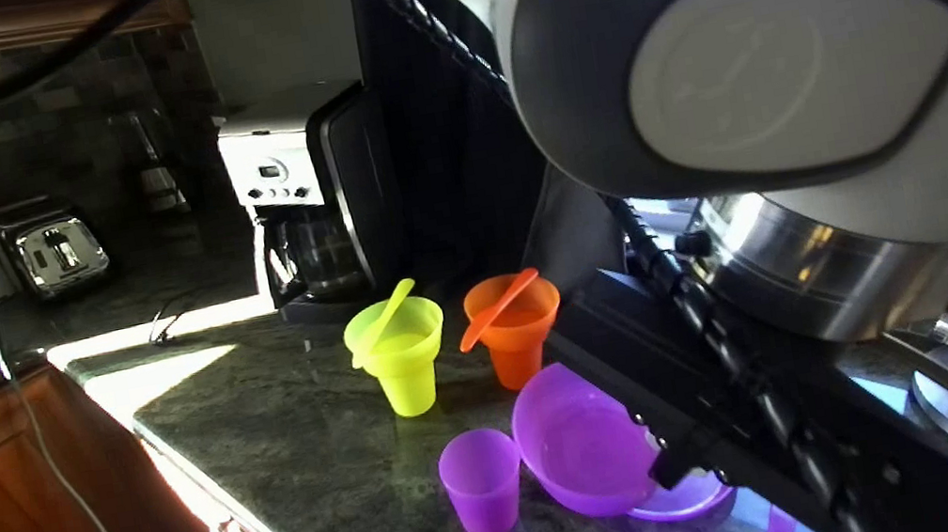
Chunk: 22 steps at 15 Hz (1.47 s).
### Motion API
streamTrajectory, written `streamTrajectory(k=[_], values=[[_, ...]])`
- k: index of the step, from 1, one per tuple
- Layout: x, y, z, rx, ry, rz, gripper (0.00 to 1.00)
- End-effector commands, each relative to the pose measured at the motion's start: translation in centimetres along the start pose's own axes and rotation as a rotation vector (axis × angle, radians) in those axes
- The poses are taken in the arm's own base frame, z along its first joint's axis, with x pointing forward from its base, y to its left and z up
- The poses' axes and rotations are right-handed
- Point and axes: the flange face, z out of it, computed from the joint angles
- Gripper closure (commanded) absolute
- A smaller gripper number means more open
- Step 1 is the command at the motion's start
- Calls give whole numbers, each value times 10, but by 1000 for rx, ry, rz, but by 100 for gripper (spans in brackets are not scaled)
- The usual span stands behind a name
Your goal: Remove the purple knife from the purple bowl then remove the bowl from the top of the cup and place them on the right side of the counter, move the purple cup backwards.
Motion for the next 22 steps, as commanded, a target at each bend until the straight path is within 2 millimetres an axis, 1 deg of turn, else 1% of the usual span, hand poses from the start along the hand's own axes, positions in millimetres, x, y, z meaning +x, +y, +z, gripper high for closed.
streamTrajectory(k=[1,3,6,8,10,13,18,19,22], values=[[4,41,16,25,20,155,99],[6,61,28,44,18,227,99],[18,84,48,52,14,337,99],[25,99,56,80,14,437,99],[36,108,59,115,26,528,99],[56,114,58,127,45,624,99],[93,117,58,65,51,828,99],[97,118,61,60,45,849,99],[105,118,74,60,0,820,99]])
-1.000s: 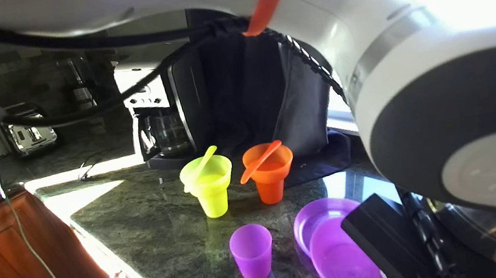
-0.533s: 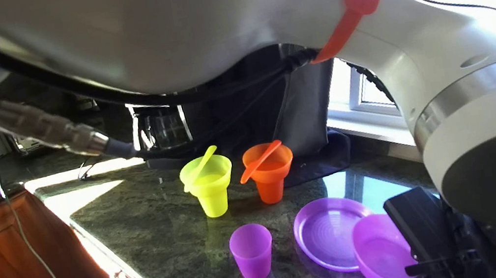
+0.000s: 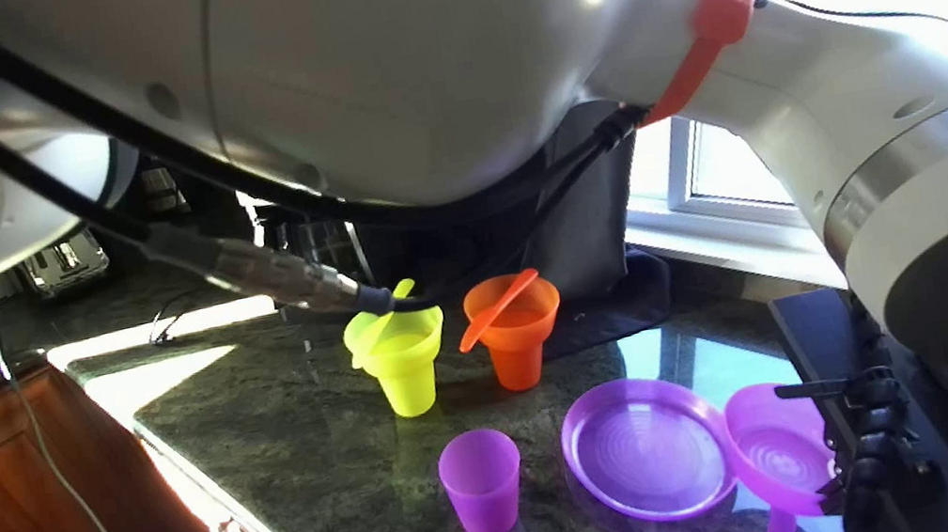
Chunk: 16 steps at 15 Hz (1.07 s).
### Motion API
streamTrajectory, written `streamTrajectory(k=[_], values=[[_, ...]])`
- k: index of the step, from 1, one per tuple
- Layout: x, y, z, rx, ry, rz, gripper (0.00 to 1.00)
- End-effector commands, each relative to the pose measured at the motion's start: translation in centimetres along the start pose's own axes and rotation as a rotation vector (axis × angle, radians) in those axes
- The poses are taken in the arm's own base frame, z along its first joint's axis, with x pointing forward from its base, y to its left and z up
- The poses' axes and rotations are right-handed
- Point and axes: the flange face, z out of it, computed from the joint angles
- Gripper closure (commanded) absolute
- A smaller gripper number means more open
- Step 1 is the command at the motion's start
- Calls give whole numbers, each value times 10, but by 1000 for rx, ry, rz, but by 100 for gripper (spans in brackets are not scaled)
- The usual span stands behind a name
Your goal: Remove the purple knife from the purple bowl then remove the bowl from the top of the cup and place them on the right side of the counter, move the purple cup backwards.
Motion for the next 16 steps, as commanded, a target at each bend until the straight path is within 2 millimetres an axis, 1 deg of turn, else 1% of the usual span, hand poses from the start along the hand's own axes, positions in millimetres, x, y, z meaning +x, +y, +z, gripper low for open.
streamTrajectory(k=[1,3,5,7,9,12,16], values=[[13,1,18,-23,-64,-9,99],[17,8,24,-25,-71,-1,99],[21,19,26,-15,-62,11,99],[23,33,24,-9,-46,26,99],[22,42,20,-6,-32,34,99],[18,41,17,-4,-20,37,99],[10,28,19,5,-40,62,99]])
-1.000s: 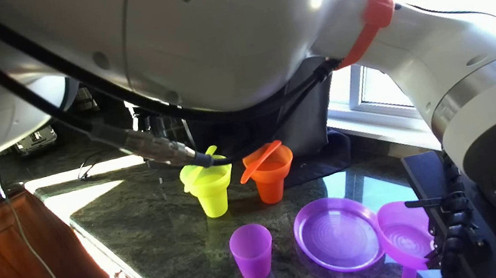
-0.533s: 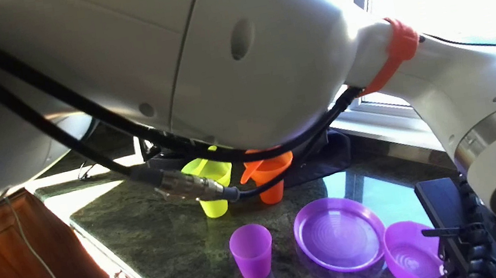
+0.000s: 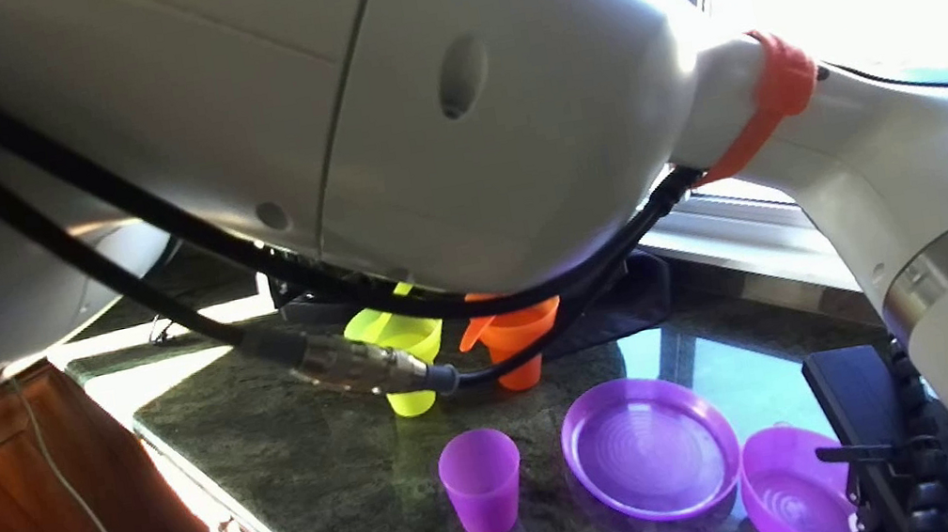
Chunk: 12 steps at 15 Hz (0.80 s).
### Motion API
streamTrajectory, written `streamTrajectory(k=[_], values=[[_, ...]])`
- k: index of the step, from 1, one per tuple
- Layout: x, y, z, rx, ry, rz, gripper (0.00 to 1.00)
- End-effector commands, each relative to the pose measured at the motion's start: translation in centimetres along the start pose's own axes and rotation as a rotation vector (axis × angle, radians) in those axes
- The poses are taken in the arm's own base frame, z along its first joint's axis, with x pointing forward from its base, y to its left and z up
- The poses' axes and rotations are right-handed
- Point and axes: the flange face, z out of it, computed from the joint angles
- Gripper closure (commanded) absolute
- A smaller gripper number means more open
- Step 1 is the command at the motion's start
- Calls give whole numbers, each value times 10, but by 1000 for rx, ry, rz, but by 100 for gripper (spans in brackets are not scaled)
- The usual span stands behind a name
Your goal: Remove the purple knife from the purple bowl then remove the bowl from the top of the cup and place them on the right side of the counter, move the purple cup backwards.
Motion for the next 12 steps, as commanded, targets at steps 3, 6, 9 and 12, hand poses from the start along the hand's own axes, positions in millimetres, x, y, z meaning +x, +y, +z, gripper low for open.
streamTrajectory(k=[3,6,9,12], values=[[-17,-5,-8,15,2,55,99],[-31,-7,-13,-3,-7,62,99],[-40,1,-10,-19,4,103,99],[-42,17,-6,-21,53,132,99]])
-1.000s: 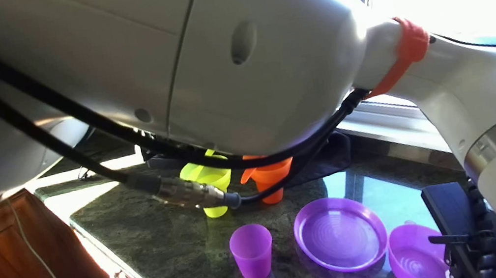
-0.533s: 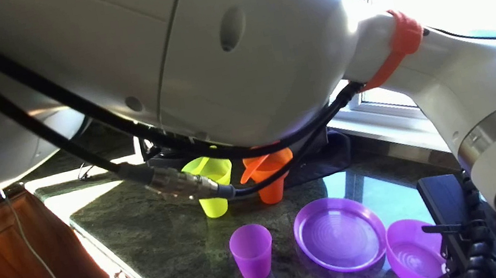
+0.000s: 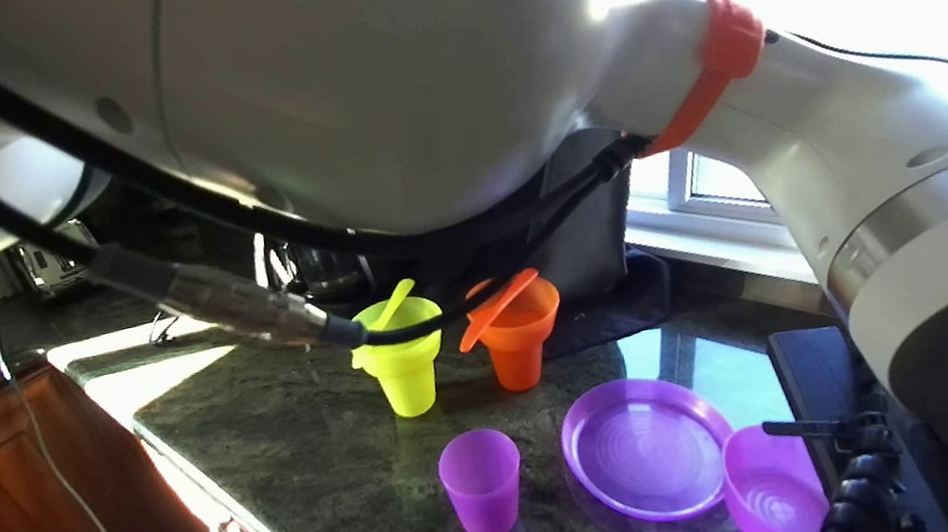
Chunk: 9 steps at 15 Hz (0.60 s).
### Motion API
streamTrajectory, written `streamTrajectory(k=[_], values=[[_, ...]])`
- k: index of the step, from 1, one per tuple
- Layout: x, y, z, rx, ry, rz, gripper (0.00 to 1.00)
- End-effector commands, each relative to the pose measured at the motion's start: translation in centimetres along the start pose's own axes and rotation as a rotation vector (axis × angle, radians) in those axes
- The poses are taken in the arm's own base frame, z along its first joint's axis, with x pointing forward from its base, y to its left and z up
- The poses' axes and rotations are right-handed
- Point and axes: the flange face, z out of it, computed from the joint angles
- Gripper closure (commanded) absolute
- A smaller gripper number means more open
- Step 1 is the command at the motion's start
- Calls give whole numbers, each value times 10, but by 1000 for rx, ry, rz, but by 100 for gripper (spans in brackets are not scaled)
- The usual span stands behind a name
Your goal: Remove the purple knife from the purple bowl then remove the bowl from the top of the cup and place them on the right side of the counter, move the purple cup backwards.
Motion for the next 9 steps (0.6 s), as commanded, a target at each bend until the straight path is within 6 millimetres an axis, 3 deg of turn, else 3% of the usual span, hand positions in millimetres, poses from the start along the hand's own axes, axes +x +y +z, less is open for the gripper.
streamTrajectory(k=[1,9], values=[[-10,22,6,-13,54,43,99],[-16,53,21,-9,40,96,99]])
